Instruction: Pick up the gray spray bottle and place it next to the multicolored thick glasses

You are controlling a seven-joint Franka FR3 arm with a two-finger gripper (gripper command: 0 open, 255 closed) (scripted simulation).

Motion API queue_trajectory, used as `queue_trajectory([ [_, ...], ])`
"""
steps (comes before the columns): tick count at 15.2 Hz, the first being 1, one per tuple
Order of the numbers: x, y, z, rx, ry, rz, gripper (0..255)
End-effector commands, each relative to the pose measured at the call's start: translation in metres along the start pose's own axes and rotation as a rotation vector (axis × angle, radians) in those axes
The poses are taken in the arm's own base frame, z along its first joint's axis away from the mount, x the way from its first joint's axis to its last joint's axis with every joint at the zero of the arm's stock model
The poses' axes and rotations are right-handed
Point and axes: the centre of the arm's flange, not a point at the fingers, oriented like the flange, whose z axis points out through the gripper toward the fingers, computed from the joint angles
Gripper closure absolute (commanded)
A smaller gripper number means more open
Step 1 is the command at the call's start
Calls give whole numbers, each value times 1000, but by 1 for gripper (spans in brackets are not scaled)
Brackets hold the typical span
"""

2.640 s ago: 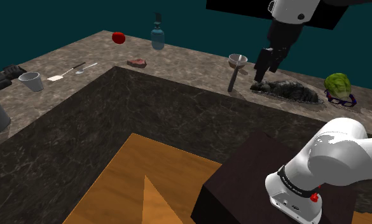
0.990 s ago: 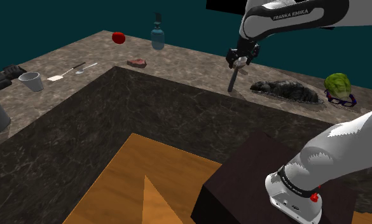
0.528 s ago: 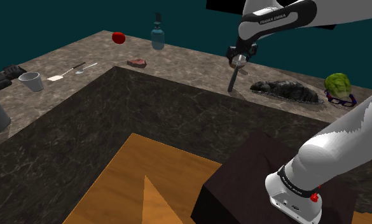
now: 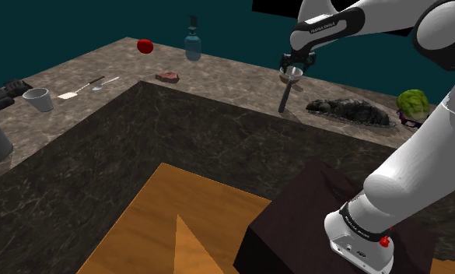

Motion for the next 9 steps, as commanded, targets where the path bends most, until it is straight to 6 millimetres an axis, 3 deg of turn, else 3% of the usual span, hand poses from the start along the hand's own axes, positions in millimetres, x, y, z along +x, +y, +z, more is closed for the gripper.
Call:
queue_trajectory([
  [1, 3, 1, 10, -2, 3, 6, 0],
  [6, 3, 1, 39, -2, 3, 6, 0],
  [9, 3, 1, 39, -2, 3, 6, 0],
])
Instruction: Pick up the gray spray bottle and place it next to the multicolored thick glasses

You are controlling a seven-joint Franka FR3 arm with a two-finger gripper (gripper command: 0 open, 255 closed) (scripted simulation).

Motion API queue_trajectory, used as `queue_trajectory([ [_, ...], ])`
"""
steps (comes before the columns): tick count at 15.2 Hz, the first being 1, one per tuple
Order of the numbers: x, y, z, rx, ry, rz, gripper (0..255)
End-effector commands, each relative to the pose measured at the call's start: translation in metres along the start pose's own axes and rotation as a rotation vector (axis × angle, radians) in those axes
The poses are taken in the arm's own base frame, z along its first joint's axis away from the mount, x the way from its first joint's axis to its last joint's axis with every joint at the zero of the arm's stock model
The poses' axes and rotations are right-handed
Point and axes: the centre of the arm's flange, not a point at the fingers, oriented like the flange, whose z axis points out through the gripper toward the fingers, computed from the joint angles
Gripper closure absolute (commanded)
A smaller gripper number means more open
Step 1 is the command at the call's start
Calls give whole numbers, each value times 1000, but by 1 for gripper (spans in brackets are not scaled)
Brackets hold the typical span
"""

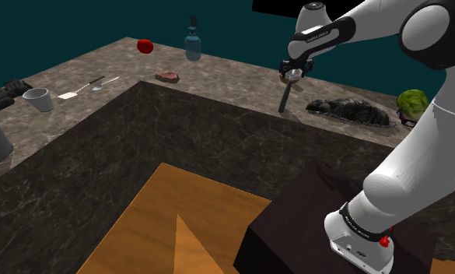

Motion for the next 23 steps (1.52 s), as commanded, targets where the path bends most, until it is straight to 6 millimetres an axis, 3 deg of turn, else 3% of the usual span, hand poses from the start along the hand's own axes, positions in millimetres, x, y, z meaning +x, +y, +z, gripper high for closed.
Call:
queue_trajectory([
  [1, 0, 0, 1, 0, 0, 0, 0],
  [5, 0, 0, 1, 0, 0, 0, 0],
  [6, 0, 0, 1, 0, 0, 0, 255],
  [15, 0, 0, 1, 0, 0, 0, 255],
  [23, 13, 6, -39, 0, 0, 0, 255],
])
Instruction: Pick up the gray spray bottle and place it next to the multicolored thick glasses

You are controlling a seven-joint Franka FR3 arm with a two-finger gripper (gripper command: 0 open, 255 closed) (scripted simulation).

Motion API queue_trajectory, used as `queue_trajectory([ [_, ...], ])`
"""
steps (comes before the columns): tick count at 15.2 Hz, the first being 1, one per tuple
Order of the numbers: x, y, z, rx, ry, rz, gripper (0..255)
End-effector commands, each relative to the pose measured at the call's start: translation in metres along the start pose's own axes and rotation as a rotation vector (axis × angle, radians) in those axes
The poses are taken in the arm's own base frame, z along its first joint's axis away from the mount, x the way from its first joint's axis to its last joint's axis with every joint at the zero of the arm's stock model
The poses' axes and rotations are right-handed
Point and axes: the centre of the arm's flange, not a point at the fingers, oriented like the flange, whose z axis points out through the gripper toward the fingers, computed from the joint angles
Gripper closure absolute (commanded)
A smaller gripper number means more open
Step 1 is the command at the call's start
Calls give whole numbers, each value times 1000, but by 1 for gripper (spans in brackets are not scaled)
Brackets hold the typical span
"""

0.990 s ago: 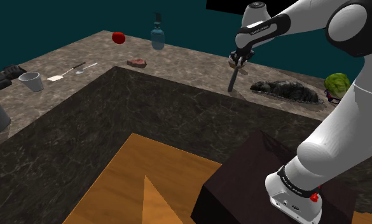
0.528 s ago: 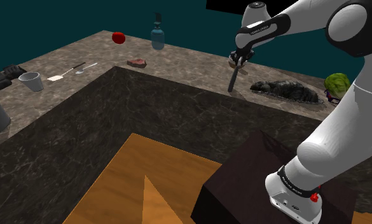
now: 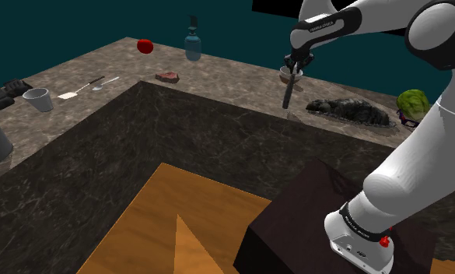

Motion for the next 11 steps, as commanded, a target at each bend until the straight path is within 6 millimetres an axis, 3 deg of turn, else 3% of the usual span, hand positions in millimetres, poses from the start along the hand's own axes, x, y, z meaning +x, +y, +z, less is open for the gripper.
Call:
queue_trajectory([
  [1, 3, 2, -11, 0, 0, 0, 255],
  [11, 19, 10, -60, 0, 0, 0, 255],
])
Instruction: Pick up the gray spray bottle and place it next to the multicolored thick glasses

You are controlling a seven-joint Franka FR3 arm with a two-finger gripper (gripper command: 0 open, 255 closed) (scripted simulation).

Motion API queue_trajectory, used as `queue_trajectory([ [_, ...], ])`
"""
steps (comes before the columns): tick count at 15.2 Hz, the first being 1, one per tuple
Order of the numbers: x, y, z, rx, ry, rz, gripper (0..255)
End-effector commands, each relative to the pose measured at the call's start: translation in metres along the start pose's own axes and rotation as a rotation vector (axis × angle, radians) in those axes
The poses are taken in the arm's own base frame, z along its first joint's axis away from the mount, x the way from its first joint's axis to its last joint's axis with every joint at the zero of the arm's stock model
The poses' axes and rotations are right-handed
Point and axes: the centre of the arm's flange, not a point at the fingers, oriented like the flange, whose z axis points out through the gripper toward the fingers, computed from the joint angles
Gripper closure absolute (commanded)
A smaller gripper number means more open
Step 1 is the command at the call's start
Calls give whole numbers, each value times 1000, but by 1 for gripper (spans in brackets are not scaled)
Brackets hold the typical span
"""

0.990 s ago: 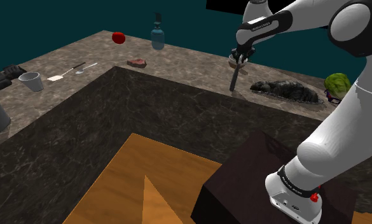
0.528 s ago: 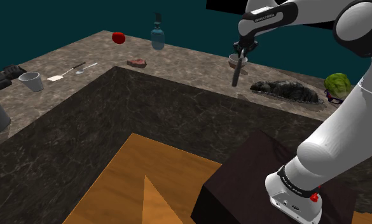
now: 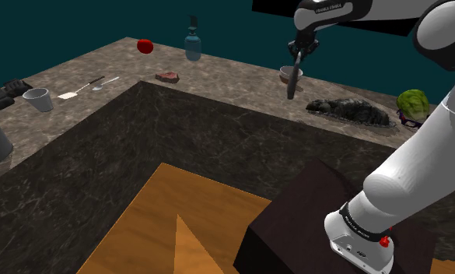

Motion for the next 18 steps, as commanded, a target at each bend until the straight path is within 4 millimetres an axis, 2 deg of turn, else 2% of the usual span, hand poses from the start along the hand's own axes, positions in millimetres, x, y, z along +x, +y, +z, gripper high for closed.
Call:
queue_trajectory([
  [1, 3, 2, -9, 0, 0, 0, 255],
  [18, 31, 16, -94, 0, 0, 0, 255],
])
